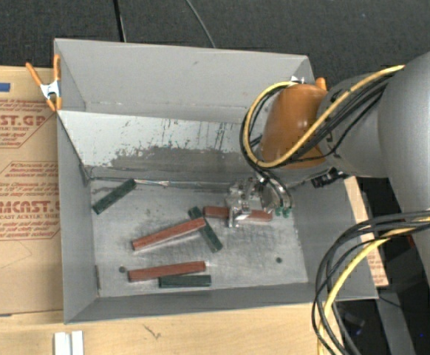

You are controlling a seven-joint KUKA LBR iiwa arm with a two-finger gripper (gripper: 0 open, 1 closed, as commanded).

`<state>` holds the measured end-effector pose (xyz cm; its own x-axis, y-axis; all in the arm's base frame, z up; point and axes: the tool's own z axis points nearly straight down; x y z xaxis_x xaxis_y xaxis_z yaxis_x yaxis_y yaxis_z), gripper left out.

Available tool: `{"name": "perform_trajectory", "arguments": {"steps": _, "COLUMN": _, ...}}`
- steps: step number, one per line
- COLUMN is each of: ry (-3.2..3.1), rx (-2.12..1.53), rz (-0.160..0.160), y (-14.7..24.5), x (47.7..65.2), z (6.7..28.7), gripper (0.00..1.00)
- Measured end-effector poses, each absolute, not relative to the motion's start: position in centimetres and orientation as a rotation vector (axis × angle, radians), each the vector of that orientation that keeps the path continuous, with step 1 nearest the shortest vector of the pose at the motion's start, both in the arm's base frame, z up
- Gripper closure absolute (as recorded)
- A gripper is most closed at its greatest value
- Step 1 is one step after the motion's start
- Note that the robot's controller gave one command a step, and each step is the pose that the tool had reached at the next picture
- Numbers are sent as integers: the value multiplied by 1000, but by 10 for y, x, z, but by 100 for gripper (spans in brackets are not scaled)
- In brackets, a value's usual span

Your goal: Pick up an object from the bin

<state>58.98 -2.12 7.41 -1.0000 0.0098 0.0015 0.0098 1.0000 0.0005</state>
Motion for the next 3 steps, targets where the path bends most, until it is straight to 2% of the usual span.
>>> {"name": "perform_trajectory", "arguments": {"steps": 1, "ry": -3143, "rx": -36, "rz": -1, "y": -21, "x": 562, "z": 178, "gripper": 100}}
{"name": "perform_trajectory", "arguments": {"steps": 2, "ry": -3143, "rx": -36, "rz": 0, "y": -21, "x": 562, "z": 178, "gripper": 100}}
{"name": "perform_trajectory", "arguments": {"steps": 3, "ry": -3144, "rx": -30, "rz": 0, "y": -22, "x": 566, "z": 270, "gripper": 100}}
